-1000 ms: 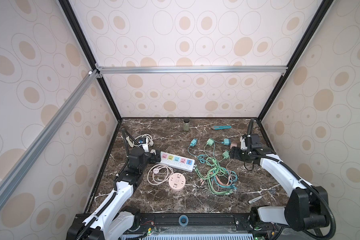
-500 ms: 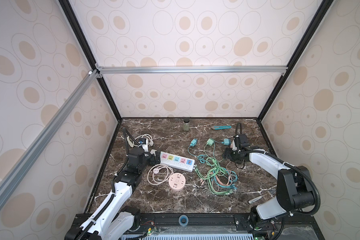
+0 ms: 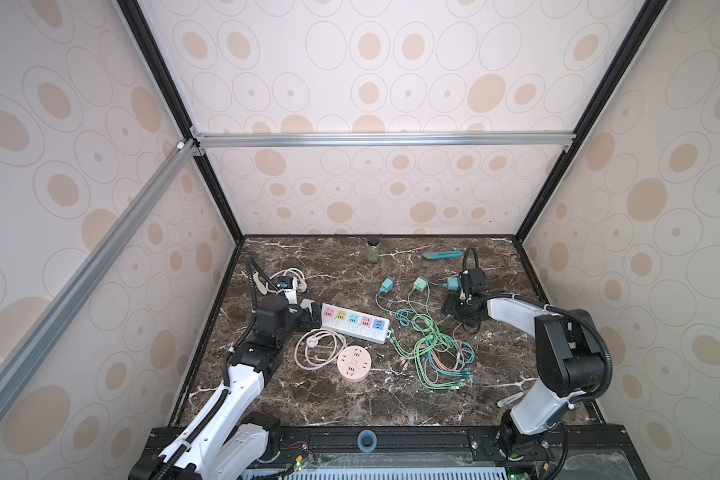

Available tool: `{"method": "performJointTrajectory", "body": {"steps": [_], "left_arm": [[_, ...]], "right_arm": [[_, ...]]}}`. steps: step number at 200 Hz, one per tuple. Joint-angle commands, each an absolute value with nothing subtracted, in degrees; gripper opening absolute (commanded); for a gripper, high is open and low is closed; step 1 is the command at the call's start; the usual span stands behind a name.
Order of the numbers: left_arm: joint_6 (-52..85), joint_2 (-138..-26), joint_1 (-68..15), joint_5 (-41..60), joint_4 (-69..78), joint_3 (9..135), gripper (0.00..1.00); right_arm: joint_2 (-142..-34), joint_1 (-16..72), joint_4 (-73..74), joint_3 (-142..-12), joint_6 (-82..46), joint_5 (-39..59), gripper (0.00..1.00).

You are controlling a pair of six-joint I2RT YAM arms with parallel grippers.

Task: Insert the plug
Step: 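Move the right gripper over the green charger plug while the left arm advances, then close the right gripper on the green charger plug and lift it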

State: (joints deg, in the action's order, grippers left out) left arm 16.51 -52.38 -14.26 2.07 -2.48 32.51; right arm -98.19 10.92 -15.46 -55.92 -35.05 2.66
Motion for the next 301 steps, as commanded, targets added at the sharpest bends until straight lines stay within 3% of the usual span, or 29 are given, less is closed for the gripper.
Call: {"method": "performJointTrajectory", "body": {"steps": [1,79,234,301], "left_arm": [[16.61,-52.73,-14.52,2.61,-3.31,34.55,0.99],[16.76,-52.74,-14.48,2.98,-3.41,34.50,0.99],[17.06,-52.08,-14.59,3.34,-3.29,34.01,0.99],[17.28,-52.86,-14.58,3.51,-2.95,33.84,0.99]], "right_arm": [[-99.79,11.25,-14.18,-57.74,-36.73,0.93,0.69],[-103.00,11.33,-15.48,-60.62,-36.81,-1.84,0.62],[-107.44,14.25,-20.57,-65.16,-32.82,-7.82,0.61],[-106.99,14.82,-20.51,-65.37,-30.01,-7.84,0.48]]}}
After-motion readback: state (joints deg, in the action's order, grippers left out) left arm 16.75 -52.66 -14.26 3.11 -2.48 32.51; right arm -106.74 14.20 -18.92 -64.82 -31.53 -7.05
